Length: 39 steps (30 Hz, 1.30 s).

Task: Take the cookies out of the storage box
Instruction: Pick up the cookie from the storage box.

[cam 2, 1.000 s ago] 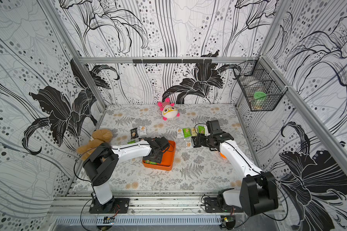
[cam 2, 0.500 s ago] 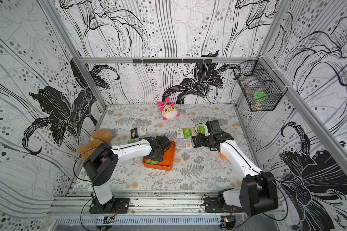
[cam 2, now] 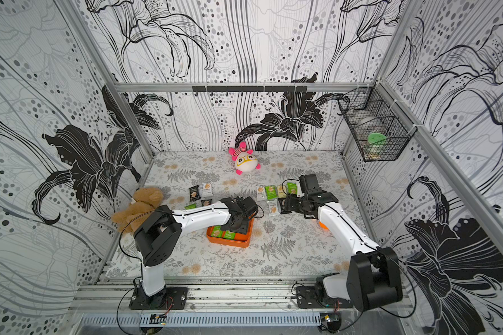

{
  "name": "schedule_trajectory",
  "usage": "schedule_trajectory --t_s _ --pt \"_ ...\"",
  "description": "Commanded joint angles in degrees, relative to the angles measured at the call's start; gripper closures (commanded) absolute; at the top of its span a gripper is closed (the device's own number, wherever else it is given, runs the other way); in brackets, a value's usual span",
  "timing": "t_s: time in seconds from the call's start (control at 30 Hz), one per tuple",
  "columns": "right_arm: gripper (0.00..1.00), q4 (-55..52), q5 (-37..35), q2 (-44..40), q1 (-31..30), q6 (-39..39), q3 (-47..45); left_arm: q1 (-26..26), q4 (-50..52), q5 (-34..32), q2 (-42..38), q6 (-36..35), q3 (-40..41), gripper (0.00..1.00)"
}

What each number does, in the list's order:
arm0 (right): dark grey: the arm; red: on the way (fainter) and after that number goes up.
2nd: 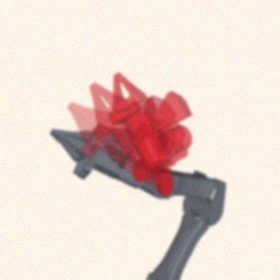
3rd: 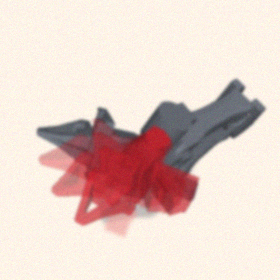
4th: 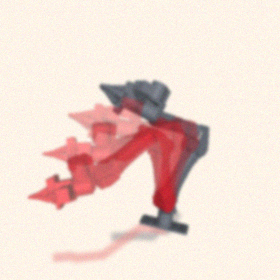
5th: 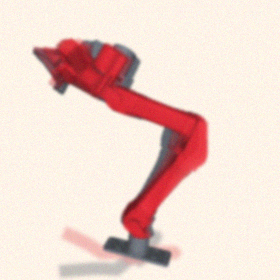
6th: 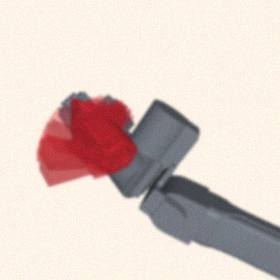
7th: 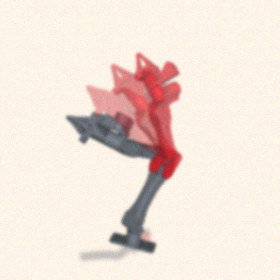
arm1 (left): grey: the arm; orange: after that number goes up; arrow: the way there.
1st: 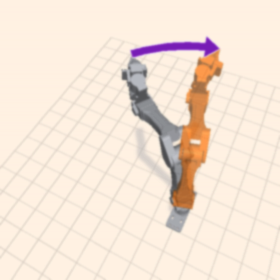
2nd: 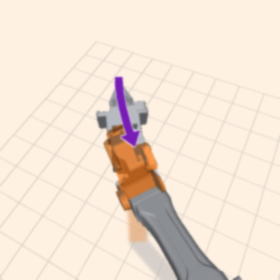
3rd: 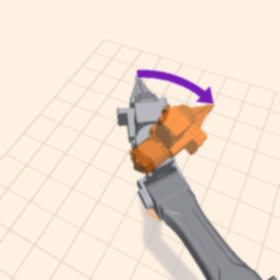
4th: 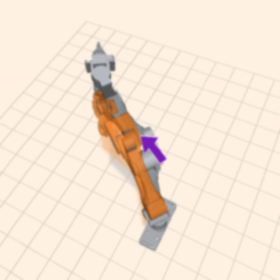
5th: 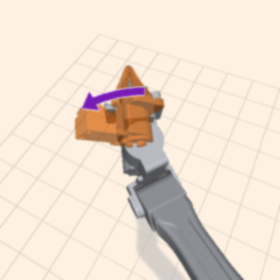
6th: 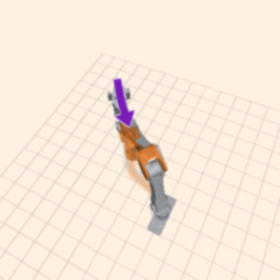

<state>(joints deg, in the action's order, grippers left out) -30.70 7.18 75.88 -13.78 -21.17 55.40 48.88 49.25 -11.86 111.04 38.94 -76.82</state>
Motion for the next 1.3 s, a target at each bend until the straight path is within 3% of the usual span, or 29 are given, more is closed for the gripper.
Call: schedule_trajectory --t_s 0.0,0.67,1.0,1.27 --pt "0.29 -0.90 -1.21 1.03 0.29 1.58 1.56 0.30 2.36 -0.72 -0.27 0.27 -0.66 0.29" --pt "0.29 -0.85 -0.85 2.08 0.25 0.90 2.26 0.63 -2.06 2.82 0.11 -0.84 4.78 0.31" --pt "0.29 -1.03 -0.85 1.58 0.27 0.22 1.97 0.62 -4.25 3.97 0.40 -1.14 6.16 0.51" --pt "0.29 -1.04 -0.77 0.55 0.27 -0.22 1.26 0.52 -2.75 1.50 -0.44 -1.47 2.90 0.56"
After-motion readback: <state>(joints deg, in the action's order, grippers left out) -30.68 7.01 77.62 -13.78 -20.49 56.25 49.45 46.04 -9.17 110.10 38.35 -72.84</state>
